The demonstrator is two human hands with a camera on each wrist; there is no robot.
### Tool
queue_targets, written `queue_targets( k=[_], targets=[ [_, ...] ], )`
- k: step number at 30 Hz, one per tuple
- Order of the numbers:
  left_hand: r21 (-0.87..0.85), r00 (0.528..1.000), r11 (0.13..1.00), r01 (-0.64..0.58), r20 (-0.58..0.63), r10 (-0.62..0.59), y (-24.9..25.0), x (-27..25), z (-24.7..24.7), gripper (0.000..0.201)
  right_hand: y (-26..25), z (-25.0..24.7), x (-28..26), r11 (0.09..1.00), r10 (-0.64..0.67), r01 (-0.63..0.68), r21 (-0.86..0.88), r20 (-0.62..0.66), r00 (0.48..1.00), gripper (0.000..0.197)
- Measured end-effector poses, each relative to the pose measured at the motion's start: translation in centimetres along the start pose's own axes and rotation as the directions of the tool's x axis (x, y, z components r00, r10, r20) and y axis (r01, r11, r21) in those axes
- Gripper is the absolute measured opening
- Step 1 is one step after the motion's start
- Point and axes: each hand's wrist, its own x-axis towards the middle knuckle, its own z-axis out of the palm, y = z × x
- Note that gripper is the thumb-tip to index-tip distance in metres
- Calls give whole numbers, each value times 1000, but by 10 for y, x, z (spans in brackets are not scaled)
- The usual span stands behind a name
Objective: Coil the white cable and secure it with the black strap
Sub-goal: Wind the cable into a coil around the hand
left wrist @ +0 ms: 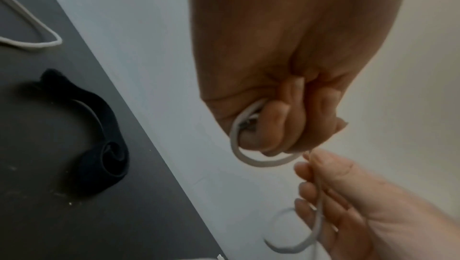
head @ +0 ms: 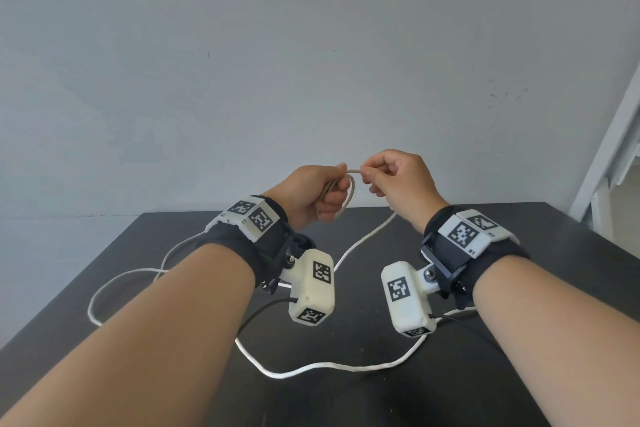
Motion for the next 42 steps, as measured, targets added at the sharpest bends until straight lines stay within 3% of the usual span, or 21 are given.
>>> queue_targets(
  k=[6, 18, 24, 28, 32, 38, 42],
  targets=[
    [-243, 997, 969, -52, 38, 63, 10, -5, 1, 38, 14, 2, -3, 998, 66, -68, 9, 96, 993, 19],
    [-379, 990, 915, -136, -24, 137, 17, -5, 6, 43, 1, 17, -12, 983, 181, -168, -68, 377, 908, 28],
    [-390, 974, 893, -225, -60, 219, 21, -4, 11, 30, -15, 22, -20, 965, 219, -118, -233, 478, 851, 17],
    [-425, 946, 845, -323, -158, 283, 19, -1, 13, 28, -20, 27, -23, 957, 227, -90, -275, 521, 823, 13],
    [-298, 907, 865, -403, -257, 333, 14, 3, 10, 28, -26, 30, -25, 957, 233, -85, -277, 561, 794, 10],
    [132, 831, 921, -365, -400, 387, 7, 5, 1, 28, -27, 29, -25, 957, 238, -76, -280, 607, 758, 12],
    [318, 807, 901, -296, -420, 414, 3, 7, -6, 28, -19, 31, -25, 965, 247, -151, -213, 557, 793, 18]
  ],
)
